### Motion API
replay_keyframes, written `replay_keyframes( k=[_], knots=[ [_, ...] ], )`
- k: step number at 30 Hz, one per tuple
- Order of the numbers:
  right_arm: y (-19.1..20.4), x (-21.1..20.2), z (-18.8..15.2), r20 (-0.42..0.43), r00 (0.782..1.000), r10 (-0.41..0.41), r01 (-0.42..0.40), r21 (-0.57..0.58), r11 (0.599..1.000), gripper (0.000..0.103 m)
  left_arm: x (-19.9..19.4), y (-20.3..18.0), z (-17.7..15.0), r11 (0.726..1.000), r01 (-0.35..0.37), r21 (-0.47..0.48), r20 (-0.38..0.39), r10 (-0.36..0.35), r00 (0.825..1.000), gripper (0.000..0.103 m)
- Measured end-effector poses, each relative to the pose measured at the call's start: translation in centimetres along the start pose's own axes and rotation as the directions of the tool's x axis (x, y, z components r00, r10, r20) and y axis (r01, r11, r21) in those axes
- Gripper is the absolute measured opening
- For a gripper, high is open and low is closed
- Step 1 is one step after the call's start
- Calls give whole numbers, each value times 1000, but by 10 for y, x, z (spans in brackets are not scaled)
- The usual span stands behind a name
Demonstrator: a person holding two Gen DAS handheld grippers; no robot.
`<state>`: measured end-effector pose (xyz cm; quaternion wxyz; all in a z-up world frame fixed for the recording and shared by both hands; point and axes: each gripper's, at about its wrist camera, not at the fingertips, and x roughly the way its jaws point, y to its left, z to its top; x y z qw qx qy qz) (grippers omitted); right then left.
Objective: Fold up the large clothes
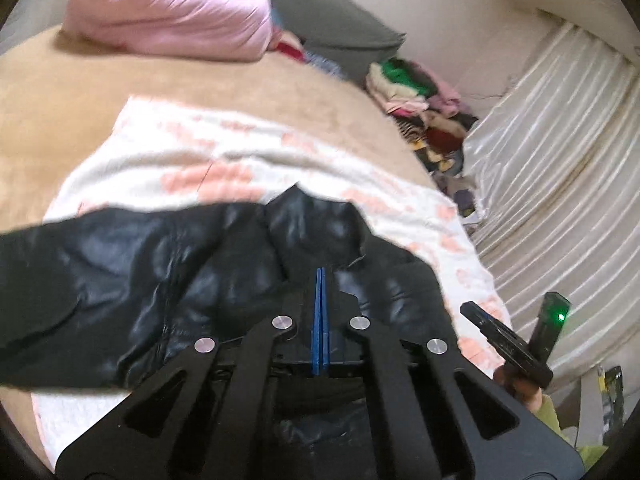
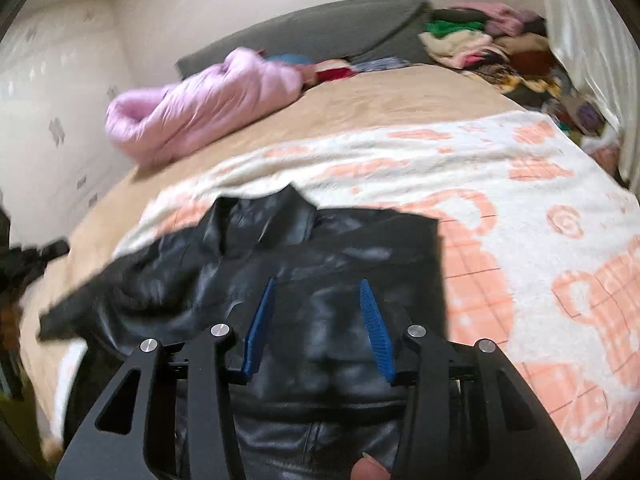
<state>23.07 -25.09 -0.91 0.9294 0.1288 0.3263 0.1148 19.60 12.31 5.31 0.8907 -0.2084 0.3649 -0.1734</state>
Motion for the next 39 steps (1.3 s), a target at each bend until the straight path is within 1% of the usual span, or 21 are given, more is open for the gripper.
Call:
replay_keyframes(
  k=[2, 3, 4, 6, 8, 11, 13, 14, 15, 16, 17, 18, 19, 21, 23, 26, 29, 31, 33, 35, 39],
  knots=[
    [-8, -2, 5, 13, 1000, -5, 5, 33, 999, 43, 7, -4, 3, 998, -62, 20, -7, 62, 998, 0],
    [-10, -4, 5, 20, 1000, -7, 6, 43, 999, 44, 11, 0, 1, 997, -71, 11, -29, 71, 997, 0],
    [-12, -5, 5, 23, 1000, 2, -3, 52, 999, 44, 17, 8, -4, 996, -91, -7, -62, 90, 994, 4],
    [-12, -6, 3, 23, 1000, 10, -11, 49, 999, 44, 29, 19, -13, 991, -133, -22, -108, 130, 986, 49],
    [-6, -3, -1, 11, 1000, 11, -11, 33, 999, 45, 36, 37, -26, 986, -152, -66, -150, 141, 979, 60],
    [1, 2, -9, -15, 1000, 25, -25, 33, 999, 48, 47, 59, -44, 977, -168, -130, -212, 138, 967, 68],
    [8, 5, -13, -25, 999, 33, -33, 28, 999, 48, 55, 62, -52, 977, -144, -154, -229, 107, 968, 68],
    [11, 7, -14, -30, 999, 33, -32, 26, 999, 48, 59, 62, -55, 978, -129, -164, -231, 89, 969, 62],
    [14, 9, -16, -38, 999, 35, -34, 23, 999, 48, 62, 62, -56, 976, -131, -172, -228, 90, 969, 36],
    [15, 10, -17, -42, 998, 37, -36, 22, 999, 48, 66, 62, -56, 976, -137, -172, -231, 95, 968, 26],
    [17, 11, -18, -46, 998, 40, -39, 20, 999, 48, 68, 59, -56, 977, -137, -165, -232, 97, 968, 20],
    [19, 11, -18, -47, 998, 41, -40, 17, 999, 48, 71, 57, -55, 979, -127, -161, -234, 87, 968, 6],
    [20, 11, -18, -48, 998, 40, -39, 12, 999, 48, 72, 55, -55, 980, -118, -162, -232, 78, 970, 2],
    [22, 9, -15, -43, 998, 42, -42, -1, 999, 48, 61, 42, -47, 986, -99, -131, -184, 74, 980, 2],
    [21, 3, -9, -23, 999, 33, -33, -15, 999, 48, 38, 26, -35, 994, -63, -92, -115, 52, 992, 2],
    [18, -4, 4, 17, 999, 27, -27, -15, 1000, 48, 1, -2, -15, 1000, -11, -17, -12, 11, 1000, 2],
    [15, 2, 16, 21, 1000, -9, 9, -9, 1000, 48, -10, -15, -12, 995, -60, 85, 30, 58, 998, 2],
    [13, 14, 20, -2, 1000, -30, 30, -1, 1000, 49, -2, -7, -16, 990, -96, 98, 27, 94, 995, 2],
    [13, 28, 22, -26, 999, -40, 40, -3, 999, 49, 15, 11, -24, 988, -129, 80, 1, 129, 992, 2],
    [14, 42, 22, -50, 998, -39, 39, -9, 999, 49, 36, 30, -35, 983, -174, 62, -45, 176, 983, 3],
    [9, 72, 24, -107, 994, -39, 36, -24, 999, 48, 52, 58, -53, 976, -215, 30, -112, 217, 970, 5]
  ],
)
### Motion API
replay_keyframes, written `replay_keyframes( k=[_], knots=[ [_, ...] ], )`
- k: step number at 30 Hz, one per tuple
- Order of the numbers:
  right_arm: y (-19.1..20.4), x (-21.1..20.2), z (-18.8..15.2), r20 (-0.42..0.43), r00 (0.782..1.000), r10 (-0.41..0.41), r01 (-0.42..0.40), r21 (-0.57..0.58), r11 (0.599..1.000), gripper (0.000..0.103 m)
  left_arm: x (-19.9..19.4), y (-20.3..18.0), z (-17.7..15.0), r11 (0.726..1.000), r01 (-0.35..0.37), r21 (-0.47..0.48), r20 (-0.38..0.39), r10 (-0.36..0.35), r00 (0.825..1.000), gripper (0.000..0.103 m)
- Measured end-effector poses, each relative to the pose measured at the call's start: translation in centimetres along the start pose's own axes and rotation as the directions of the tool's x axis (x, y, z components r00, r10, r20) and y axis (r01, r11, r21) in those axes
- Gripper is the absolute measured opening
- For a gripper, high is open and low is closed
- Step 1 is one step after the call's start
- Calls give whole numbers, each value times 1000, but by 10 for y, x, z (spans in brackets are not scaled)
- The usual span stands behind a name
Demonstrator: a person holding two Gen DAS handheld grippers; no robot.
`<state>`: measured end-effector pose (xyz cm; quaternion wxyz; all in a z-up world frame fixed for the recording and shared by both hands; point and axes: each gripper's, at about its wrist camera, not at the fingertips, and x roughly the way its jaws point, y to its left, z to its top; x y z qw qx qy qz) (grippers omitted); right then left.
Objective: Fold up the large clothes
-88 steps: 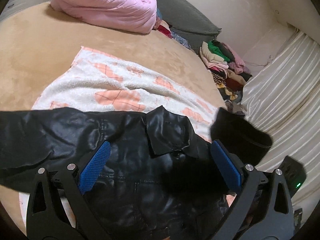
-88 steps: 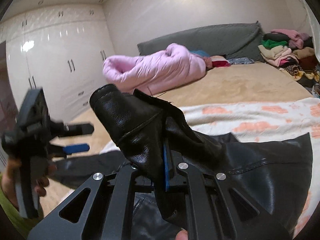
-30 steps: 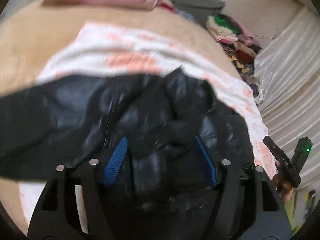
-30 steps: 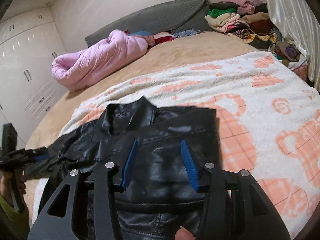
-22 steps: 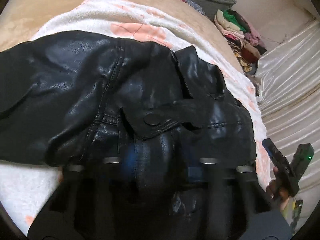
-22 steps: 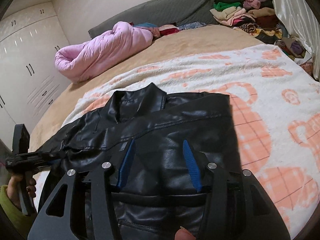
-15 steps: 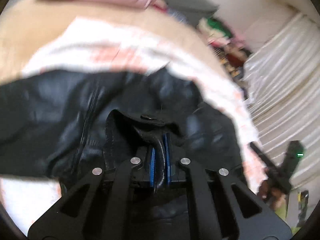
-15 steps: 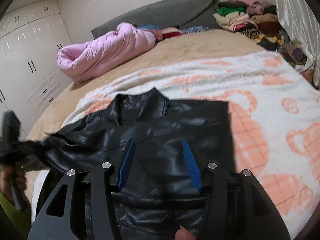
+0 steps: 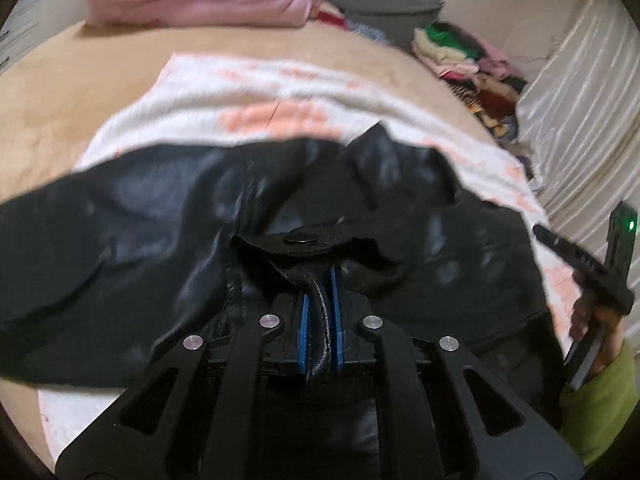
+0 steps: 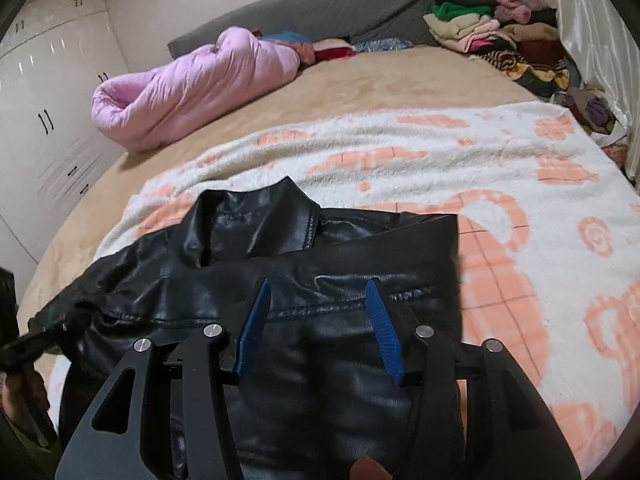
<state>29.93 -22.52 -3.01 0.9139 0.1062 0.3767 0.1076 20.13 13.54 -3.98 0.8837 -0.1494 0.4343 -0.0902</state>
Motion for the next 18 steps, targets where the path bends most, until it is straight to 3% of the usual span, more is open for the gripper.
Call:
replay_keyframes(
  k=[3, 6, 10, 11, 14, 18],
  knots=[
    [-17, 20, 1, -44, 998, -46, 48, 43, 998, 48, 8, 13, -7, 1000, -5, -28, -32, 4, 999, 7],
    [-39, 39, -5, -104, 992, -67, 78, 102, 992, 39, 11, 16, -9, 999, 8, -34, -33, -9, 999, 7],
    [-55, 50, -10, -122, 992, -15, 37, 177, 984, 38, 15, 15, -9, 1000, 4, -29, -35, -5, 999, 9],
    [-52, 45, -9, -114, 993, -15, 34, 169, 985, 41, 14, 14, -9, 1000, 3, -30, -33, -4, 999, 11],
    [-41, 21, -7, -69, 998, 12, -2, 144, 990, 52, -6, 9, -5, 1000, -16, -20, 10, 16, 1000, 30],
    [-17, -15, -14, -20, 1000, 15, -14, 44, 999, 63, -40, 6, -2, 998, -53, -21, 71, 54, 996, 35]
  ],
)
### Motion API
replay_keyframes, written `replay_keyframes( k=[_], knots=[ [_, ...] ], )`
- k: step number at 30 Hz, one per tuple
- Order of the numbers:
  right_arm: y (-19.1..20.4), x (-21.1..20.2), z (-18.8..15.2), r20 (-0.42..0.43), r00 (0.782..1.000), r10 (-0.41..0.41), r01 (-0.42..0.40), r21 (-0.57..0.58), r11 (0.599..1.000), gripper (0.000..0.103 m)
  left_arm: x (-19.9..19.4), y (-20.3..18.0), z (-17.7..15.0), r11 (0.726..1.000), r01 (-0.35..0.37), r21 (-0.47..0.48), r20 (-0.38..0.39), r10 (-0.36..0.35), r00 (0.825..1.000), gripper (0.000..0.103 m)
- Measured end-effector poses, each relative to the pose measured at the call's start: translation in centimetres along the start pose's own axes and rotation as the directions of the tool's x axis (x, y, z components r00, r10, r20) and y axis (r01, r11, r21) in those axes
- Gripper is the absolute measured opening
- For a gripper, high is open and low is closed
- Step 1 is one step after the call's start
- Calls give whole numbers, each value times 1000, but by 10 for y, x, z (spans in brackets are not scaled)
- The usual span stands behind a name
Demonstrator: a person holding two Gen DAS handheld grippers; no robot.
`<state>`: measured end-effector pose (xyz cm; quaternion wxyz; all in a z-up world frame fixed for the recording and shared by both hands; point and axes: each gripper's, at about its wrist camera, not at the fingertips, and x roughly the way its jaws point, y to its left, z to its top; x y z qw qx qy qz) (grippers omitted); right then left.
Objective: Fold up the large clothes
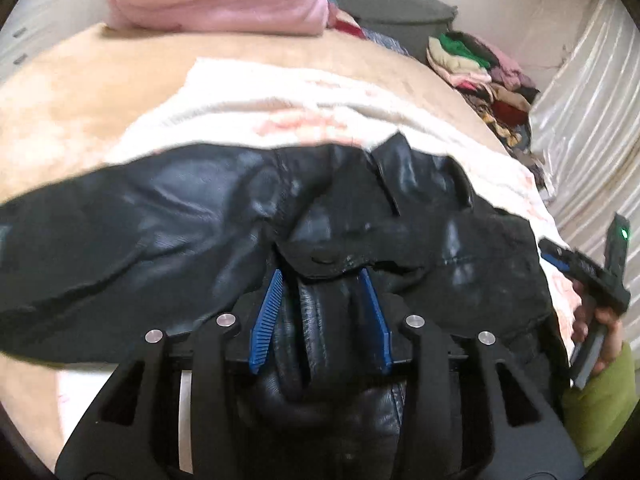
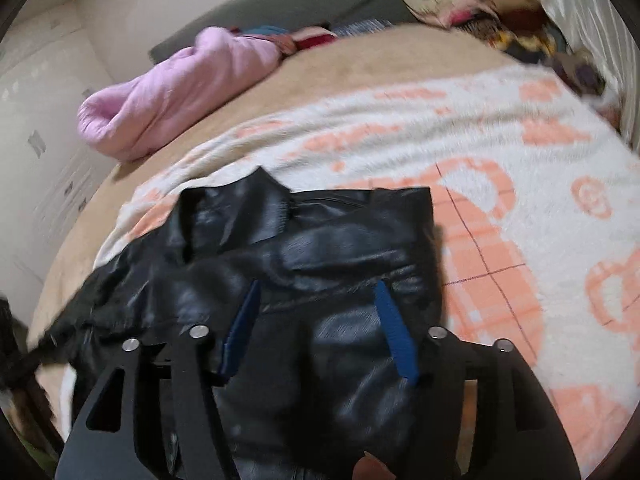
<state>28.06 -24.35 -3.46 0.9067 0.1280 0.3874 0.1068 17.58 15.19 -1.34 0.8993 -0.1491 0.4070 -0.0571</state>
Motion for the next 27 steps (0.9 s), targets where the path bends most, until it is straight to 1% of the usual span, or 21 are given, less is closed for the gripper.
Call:
replay_keyframes(
  k=[2, 3, 5, 6, 8, 9, 10, 13, 15, 16, 18, 20, 22, 23, 24, 25, 26, 27],
  knots=[
    [12, -9, -9, 3, 1000, -8, 8, -55, 998, 70, -19, -7, 0, 1000, -13, 17, 42, 12, 999, 42],
    [17, -13, -14, 5, 1000, -12, 12, -79, 997, 72, -25, -13, -1, 999, -11, 30, 48, 9, 999, 44],
    [26, -17, -25, -1, 1000, -27, 26, -111, 994, 73, -28, -30, -6, 997, 12, 72, 27, -14, 1000, 48],
    [29, -18, -29, -9, 999, -42, 40, -122, 992, 74, -26, -37, -9, 996, 13, 86, 16, -14, 1000, 50],
    [36, -17, -39, -26, 999, -47, 43, -146, 988, 76, -14, -50, -17, 994, 20, 106, -23, -18, 1000, 54],
    [38, -17, -44, -31, 998, -59, 53, -154, 987, 79, -6, -55, -20, 993, 22, 112, -40, -18, 999, 54],
    [39, -15, -48, -44, 997, -67, 60, -159, 985, 80, 5, -57, -25, 993, 13, 116, -71, -4, 997, 54],
    [31, -2, -59, -108, 990, -89, 75, -126, 989, 81, 36, -54, -38, 993, -31, 115, -140, 47, 989, 56],
    [25, 9, -63, -150, 984, -92, 76, -107, 991, 81, 51, -47, -43, 995, -33, 94, -168, 49, 985, 56],
    [26, 11, -64, -146, 984, -99, 82, -116, 990, 81, 51, -47, -43, 995, -32, 95, -162, 47, 986, 56],
    [29, 12, -65, -135, 986, -98, 81, -126, 989, 86, 52, -46, -43, 995, -25, 97, -155, 40, 987, 59],
    [29, 7, -63, -114, 989, -90, 78, -111, 991, 86, 47, -45, -41, 997, -13, 73, -149, 24, 989, 61],
    [29, 1, -61, -102, 992, -71, 62, -87, 994, 86, 42, -44, -39, 998, -4, 63, -141, 13, 990, 64],
    [29, -2, -61, -98, 993, -62, 54, -77, 996, 87, 39, -45, -39, 998, 0, 58, -138, 8, 990, 67],
    [29, -5, -61, -93, 994, -51, 45, -68, 997, 91, 37, -46, -38, 998, 4, 55, -136, 4, 991, 69],
    [30, -7, -61, -86, 995, -47, 41, -62, 997, 93, 33, -48, -37, 998, 4, 56, -132, 4, 991, 70],
    [31, -10, -62, -81, 996, -42, 38, -60, 998, 96, 30, -50, -37, 998, -7, 58, -130, 14, 991, 74],
    [33, -12, -63, -77, 996, -34, 29, -57, 998, 97, 27, -50, -37, 998, -13, 56, -127, 20, 992, 80]
  ],
)
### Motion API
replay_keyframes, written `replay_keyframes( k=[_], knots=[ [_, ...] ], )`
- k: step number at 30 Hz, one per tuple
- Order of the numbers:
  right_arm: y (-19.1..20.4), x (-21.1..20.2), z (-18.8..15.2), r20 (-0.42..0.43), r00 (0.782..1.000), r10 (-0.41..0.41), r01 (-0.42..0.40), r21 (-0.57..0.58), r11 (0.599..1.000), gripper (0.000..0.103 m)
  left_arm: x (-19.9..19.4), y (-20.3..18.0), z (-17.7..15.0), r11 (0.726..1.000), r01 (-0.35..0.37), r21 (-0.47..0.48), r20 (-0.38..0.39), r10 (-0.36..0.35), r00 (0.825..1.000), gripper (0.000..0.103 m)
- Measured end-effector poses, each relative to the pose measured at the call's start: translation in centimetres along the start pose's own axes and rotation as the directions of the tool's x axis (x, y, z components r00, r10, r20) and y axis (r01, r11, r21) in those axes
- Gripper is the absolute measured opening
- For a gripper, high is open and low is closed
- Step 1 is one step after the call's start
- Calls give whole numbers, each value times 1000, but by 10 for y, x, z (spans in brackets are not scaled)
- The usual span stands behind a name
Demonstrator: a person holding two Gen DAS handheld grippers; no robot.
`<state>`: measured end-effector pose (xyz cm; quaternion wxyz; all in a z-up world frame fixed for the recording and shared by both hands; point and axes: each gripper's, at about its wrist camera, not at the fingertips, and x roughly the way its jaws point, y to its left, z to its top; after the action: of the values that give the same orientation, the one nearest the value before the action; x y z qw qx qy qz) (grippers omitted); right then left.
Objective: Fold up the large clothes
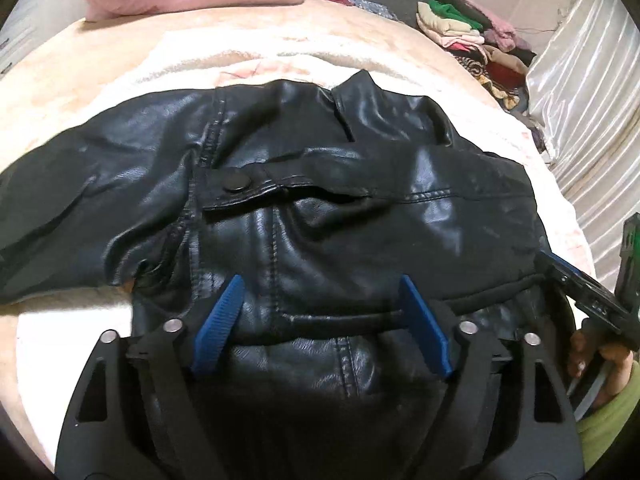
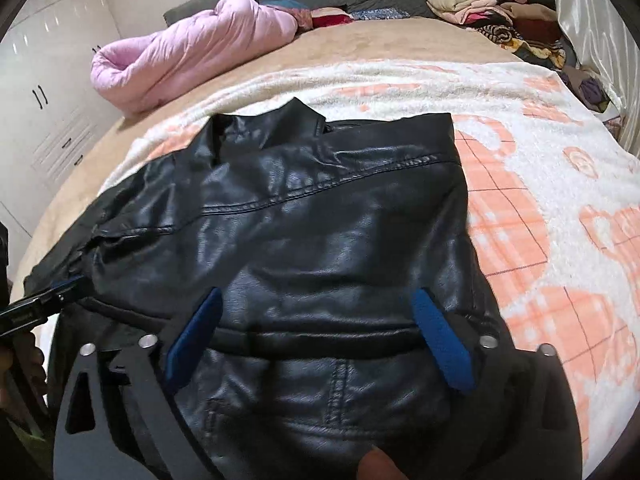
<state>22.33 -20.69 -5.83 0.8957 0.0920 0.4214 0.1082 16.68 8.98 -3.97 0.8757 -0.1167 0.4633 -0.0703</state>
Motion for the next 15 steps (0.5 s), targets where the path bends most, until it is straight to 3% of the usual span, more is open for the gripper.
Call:
replay_keyframes(
  k=[4, 15],
  knots=[
    [13, -9, -2, 22, 999, 27, -26, -11, 1000, 99, -12, -3, -1, 1000, -5, -17, 21, 6, 1000, 94],
    [56, -32, -2, 48, 996, 81, -77, -77, 994, 99, -36, 2, -6, 999, -31, -27, 47, 32, 998, 94]
  ],
)
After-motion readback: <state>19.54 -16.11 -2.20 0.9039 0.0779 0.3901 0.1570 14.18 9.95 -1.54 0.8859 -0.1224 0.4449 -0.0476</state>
